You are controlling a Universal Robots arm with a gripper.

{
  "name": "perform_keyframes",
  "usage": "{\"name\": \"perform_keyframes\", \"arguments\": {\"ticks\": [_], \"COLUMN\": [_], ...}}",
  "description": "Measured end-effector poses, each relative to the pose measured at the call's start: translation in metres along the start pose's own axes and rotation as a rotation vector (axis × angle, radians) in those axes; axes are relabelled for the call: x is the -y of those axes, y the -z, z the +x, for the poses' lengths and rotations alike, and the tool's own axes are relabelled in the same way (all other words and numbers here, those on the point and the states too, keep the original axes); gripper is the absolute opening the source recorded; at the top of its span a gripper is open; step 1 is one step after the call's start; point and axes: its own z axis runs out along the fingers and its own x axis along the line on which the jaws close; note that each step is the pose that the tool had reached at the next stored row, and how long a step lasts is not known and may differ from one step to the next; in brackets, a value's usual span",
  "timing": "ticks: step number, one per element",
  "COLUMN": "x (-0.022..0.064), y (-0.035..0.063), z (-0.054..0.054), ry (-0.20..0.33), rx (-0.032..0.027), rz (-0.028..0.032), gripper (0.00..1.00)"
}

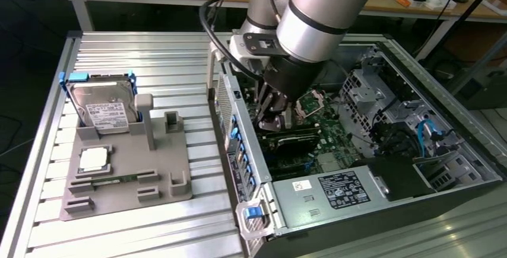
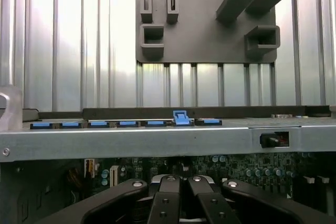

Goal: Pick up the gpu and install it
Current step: 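Press down on the gpu until it lock into place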

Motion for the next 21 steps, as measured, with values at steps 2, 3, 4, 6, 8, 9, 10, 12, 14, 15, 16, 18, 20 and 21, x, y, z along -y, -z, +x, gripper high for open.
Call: {"name": "perform_keyframes", "arguments": {"ticks": [2,3,4,6,8,9,10,12,14,15,16,18,20,21], "x": [0.0003,0.0003,0.0004,0.0007,0.001,0.0011,0.0012,0.0017,0.002,0.0021,0.0021,0.0018,0.0015,0.0015], "y": [-0.0019,-0.0024,-0.0029,-0.0049,-0.0075,-0.0085,-0.0095,-0.0107,-0.0114,-0.0115,-0.0112,-0.0089,-0.0056,-0.0048], "z": [0.0,0.0,0.0,0.0,0.0,0.0,0.001,0.001,0.001,0.001,0.001,0.0,0.0,0.0], "ry": [0.0,-0.001,-0.001,-0.001,-0.001,-0.001,-0.001,-0.001,-0.001,-0.001,-0.001,-0.001,-0.001,-0.001], "rx": [0.0,0.0,0.0,0.0,0.0,-0.0004,-0.0008,-0.0011,-0.0006,-0.0003,0.0,0.0017,-0.0003,0.0001], "rz": [-0.0089,-0.0108,-0.0128,-0.0178,-0.024,-0.0269,-0.0296,-0.0316,-0.0316,-0.0315,-0.0313,-0.0301,-0.0312,-0.031], "gripper": [0.11,0.11,0.11,0.11,0.11,0.11,0.11,0.11,0.11,0.11,0.11,0.11,0.11,0.11]}}
